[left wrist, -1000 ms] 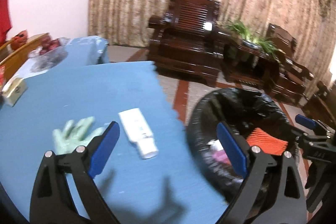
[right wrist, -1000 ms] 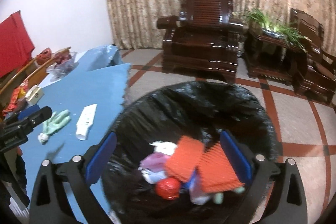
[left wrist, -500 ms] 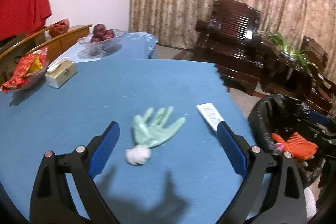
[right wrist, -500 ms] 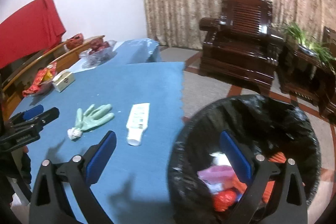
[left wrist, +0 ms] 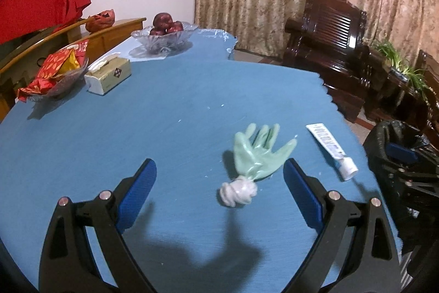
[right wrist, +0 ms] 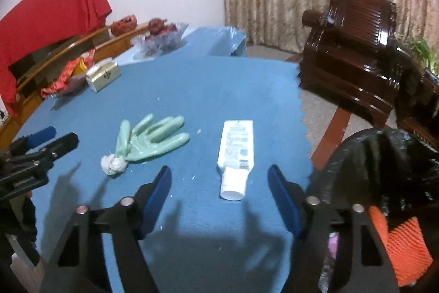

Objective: Collect trash
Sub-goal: 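Return to the table and grasp the white tube with the right gripper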

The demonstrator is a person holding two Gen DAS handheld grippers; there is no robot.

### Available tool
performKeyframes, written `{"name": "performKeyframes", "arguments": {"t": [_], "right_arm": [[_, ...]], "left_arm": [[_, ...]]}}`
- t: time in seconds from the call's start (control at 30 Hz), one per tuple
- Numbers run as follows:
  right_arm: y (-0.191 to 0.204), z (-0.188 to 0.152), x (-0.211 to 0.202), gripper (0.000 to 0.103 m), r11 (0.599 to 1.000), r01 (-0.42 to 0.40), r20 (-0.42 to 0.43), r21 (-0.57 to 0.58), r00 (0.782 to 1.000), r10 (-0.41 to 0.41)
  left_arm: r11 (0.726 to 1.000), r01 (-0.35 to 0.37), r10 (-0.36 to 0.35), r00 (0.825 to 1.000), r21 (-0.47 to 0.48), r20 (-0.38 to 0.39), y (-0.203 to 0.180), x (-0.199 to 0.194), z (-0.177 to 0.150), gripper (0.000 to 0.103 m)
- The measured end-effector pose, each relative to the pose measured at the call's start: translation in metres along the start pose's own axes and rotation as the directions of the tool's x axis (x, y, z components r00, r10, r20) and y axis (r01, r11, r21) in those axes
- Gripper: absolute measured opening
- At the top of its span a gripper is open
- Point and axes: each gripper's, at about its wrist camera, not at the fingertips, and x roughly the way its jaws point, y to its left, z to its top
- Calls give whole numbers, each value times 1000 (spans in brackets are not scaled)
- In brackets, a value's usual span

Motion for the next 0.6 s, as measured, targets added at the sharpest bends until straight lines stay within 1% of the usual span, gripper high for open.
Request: {"name": "performKeyframes", "arguments": {"t": [0.03, 0.1, 0.23, 0.6], "right_arm": [[0, -1, 6, 62, 1000, 0, -14, -1, 1000, 0], [0, -4, 19, 58, 1000, 6, -43, 1, 999, -6], [-5, -9, 38, 54, 1000, 13, -85, 17, 996, -11], [-11, -7, 67, 53, 999, 39, -132, 14, 991, -37]], "left_arm": [[1000, -3, 3, 1000, 0, -7, 2, 4, -1, 91], [1000, -7, 7, 1000, -3, -18, 4, 10, -3, 91], [1000, -9, 9, 999, -3, -33, 6, 20, -6, 91], [1000, 5, -5, 998, 5, -70, 1, 47, -9, 91]]}}
